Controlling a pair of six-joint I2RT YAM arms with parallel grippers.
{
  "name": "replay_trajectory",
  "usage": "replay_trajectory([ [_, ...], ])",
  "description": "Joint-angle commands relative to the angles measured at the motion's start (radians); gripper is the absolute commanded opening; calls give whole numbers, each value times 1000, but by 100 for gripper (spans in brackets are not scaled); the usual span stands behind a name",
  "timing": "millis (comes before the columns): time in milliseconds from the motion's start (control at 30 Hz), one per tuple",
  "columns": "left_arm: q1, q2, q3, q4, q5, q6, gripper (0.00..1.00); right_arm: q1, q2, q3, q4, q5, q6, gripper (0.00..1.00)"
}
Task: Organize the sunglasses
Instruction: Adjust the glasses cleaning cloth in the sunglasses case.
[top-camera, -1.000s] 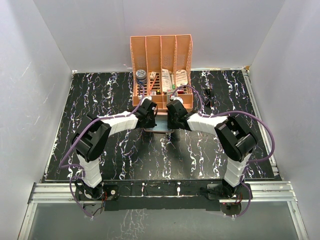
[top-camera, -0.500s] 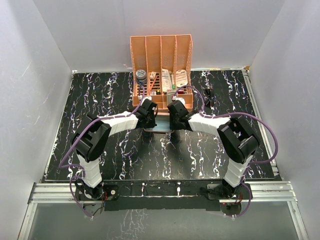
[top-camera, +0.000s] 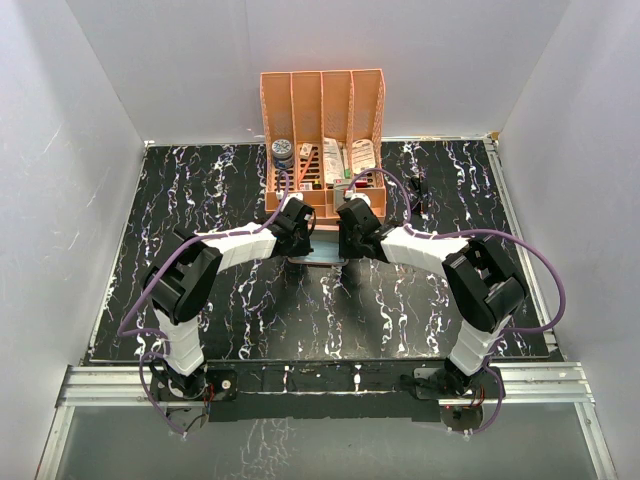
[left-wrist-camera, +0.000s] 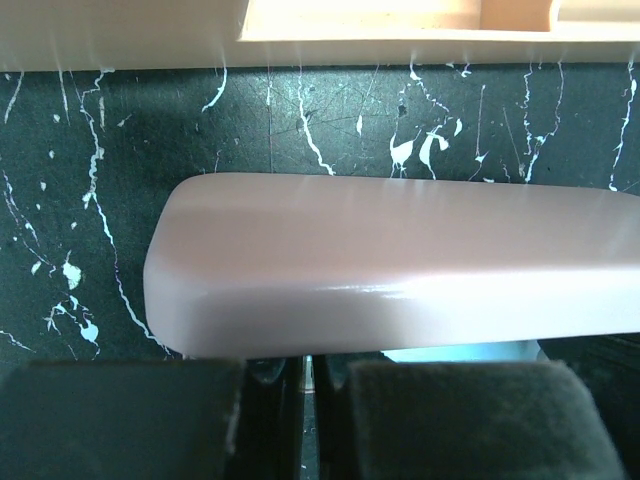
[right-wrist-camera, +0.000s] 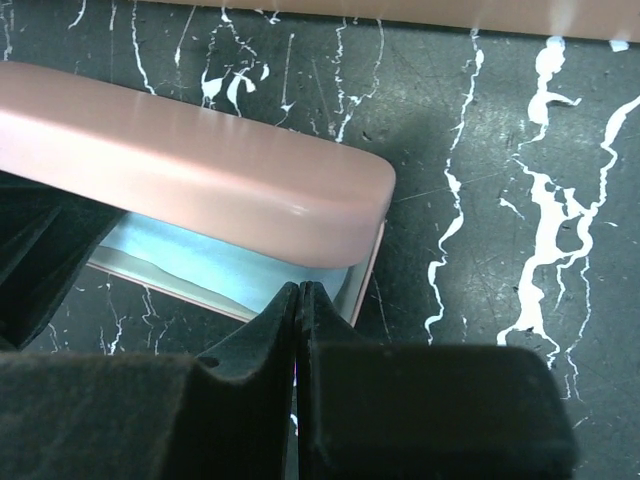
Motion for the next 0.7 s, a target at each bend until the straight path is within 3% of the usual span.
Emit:
replay_trajectory([
  [0, -1, -23, -22, -88, -16, 9, 0, 10, -10, 40, 44, -30, 3, 0],
  [667, -1, -34, -2, -134, -60, 15, 0, 12, 3, -77, 29, 29, -10, 0],
])
